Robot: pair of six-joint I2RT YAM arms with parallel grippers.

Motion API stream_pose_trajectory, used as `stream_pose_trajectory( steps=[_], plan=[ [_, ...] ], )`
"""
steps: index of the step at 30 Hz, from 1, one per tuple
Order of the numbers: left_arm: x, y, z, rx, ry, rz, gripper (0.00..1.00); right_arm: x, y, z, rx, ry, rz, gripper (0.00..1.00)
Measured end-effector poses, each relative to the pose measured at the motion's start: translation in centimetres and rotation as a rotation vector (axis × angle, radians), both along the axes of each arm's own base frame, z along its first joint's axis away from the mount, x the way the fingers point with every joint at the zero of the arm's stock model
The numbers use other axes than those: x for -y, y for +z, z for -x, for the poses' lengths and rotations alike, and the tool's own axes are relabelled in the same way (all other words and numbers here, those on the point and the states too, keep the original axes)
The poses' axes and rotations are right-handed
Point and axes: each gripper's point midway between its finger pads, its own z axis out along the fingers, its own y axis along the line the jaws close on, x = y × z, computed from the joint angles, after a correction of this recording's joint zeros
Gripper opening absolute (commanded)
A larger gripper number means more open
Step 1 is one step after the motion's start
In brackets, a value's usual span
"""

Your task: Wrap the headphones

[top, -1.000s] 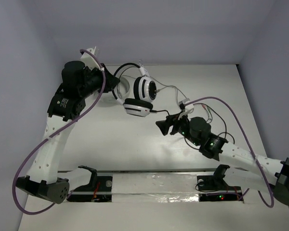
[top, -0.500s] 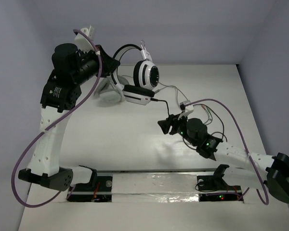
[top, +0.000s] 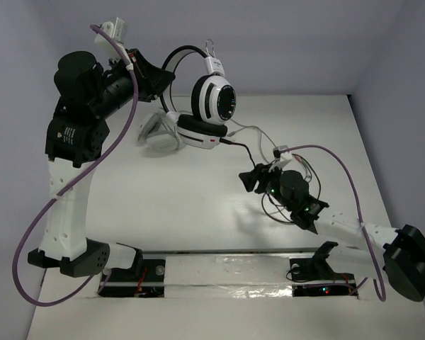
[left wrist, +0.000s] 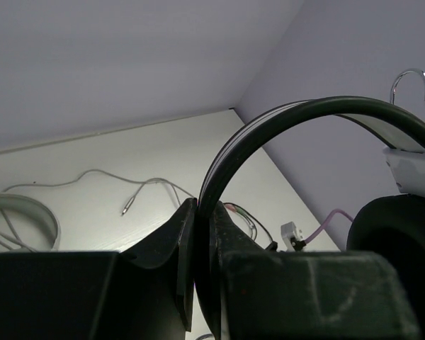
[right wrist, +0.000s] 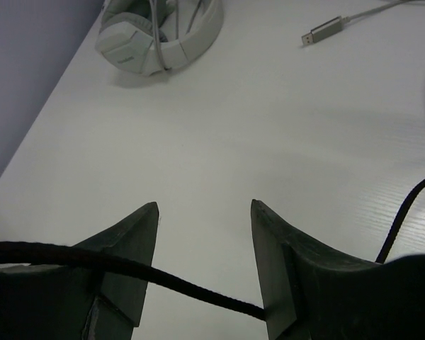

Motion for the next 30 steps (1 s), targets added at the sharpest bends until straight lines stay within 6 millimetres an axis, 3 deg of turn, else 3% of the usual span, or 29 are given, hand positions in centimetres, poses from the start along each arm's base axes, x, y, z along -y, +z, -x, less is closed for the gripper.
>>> stream_pose_trajectory(
  steps=[2, 5, 6, 10, 12, 16, 27, 30],
  plan=[
    [0.0, 0.5, 0.2, 0.007, -0.006, 0.010, 0.00, -0.1, -0.6, -0.2, -0.014, 0.005, 0.005, 0.59],
    [0.1, 1.1, 0.4, 0.014, -0.013, 0.021, 0.00, -0.6, -1.8, -0.2, -0.043, 0.024, 0.019, 0.37],
    [0.1, 1.2, 0.4, 0.017, -0.014, 0.023, 0.00, -0.7, -2.2, -0.1, -0.054, 0.029, 0.024, 0.22],
    [0.1, 1.0, 0.1, 0.010, -0.005, 0.021, 0.00, -1.2, -3.0, 0.2, -0.087, 0.053, 0.018, 0.00],
    [0.0, 0.3, -0.3, -0.002, 0.003, 0.017, 0.00, -1.6, -3.0, 0.5, -0.100, 0.075, 0.007, 0.00],
    [-0.2, -3.1, -2.1, -0.075, 0.034, -0.003, 0.00, -2.1, -3.1, 1.0, -0.138, 0.103, -0.001, 0.00],
    [-3.1, -17.1, -7.1, -0.351, 0.191, -0.059, 0.00, -1.6, -3.2, 0.8, -0.265, 0.033, 0.103, 0.00],
    [-3.8, -19.1, -7.7, -0.397, 0.221, -0.037, 0.00, -2.4, -3.6, 1.2, -0.289, 0.026, 0.162, 0.00]
  ],
)
